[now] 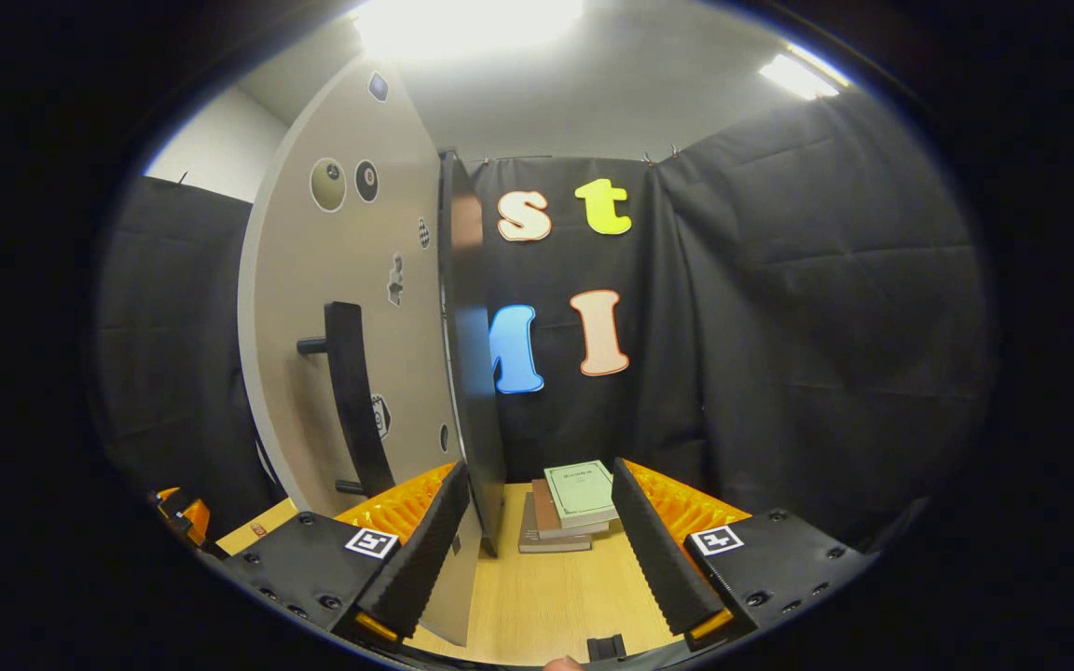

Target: Open the cabinet door with the right hand, grasp the bottle in the cabinet with the left hand and place it on the coaster, then close the cabinet door with the right hand.

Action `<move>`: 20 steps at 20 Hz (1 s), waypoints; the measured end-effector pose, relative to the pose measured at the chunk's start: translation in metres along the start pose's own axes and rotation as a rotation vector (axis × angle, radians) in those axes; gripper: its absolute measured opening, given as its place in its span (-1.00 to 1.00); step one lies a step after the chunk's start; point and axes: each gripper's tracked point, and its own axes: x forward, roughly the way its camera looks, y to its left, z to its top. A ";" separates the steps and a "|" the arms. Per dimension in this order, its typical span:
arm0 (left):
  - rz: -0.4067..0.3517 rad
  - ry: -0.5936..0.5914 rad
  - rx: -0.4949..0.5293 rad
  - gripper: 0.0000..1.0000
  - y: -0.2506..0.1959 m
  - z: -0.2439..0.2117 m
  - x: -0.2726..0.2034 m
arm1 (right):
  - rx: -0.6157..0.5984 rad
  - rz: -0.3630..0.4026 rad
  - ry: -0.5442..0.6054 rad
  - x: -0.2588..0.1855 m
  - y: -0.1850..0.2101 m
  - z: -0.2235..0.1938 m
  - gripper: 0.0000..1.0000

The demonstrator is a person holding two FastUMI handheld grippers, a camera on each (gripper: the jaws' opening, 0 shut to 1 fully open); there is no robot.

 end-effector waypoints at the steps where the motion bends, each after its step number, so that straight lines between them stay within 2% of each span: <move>1: 0.002 -0.002 0.006 0.53 0.004 0.003 0.003 | 0.006 0.013 -0.004 0.001 0.007 0.004 0.95; 2: 0.006 -0.004 0.011 0.54 0.009 0.004 0.004 | 0.014 0.035 -0.004 0.003 0.017 0.006 0.96; 3: 0.010 -0.006 0.014 0.54 0.015 0.007 0.006 | 0.018 0.050 0.000 0.003 0.027 0.006 0.86; 4: 0.013 -0.008 0.016 0.54 0.021 0.009 0.007 | 0.006 0.049 -0.005 0.002 0.028 0.008 0.96; 6: 0.009 -0.019 0.015 0.54 0.032 0.015 0.009 | -0.026 0.033 -0.014 0.003 0.028 0.009 0.76; 7: 0.009 -0.026 0.019 0.54 0.040 0.018 0.012 | -0.043 0.023 -0.015 0.003 0.031 0.010 0.89; 8: 0.013 -0.032 0.024 0.54 0.049 0.020 0.015 | -0.056 0.013 -0.016 0.003 0.033 0.011 0.76; 9: 0.017 -0.035 0.026 0.55 0.057 0.022 0.018 | -0.067 0.005 -0.014 0.004 0.037 0.011 0.76; 10: 0.020 -0.041 0.021 0.55 0.065 0.023 0.020 | -0.071 -0.002 -0.016 0.003 0.040 0.010 0.90; 14: 0.012 -0.045 0.014 0.55 0.086 0.019 0.029 | -0.058 -0.017 -0.013 -0.013 0.065 0.005 0.90; 20: -0.020 -0.049 0.048 0.55 0.110 0.014 0.038 | -0.058 -0.004 -0.009 -0.008 0.107 0.003 0.90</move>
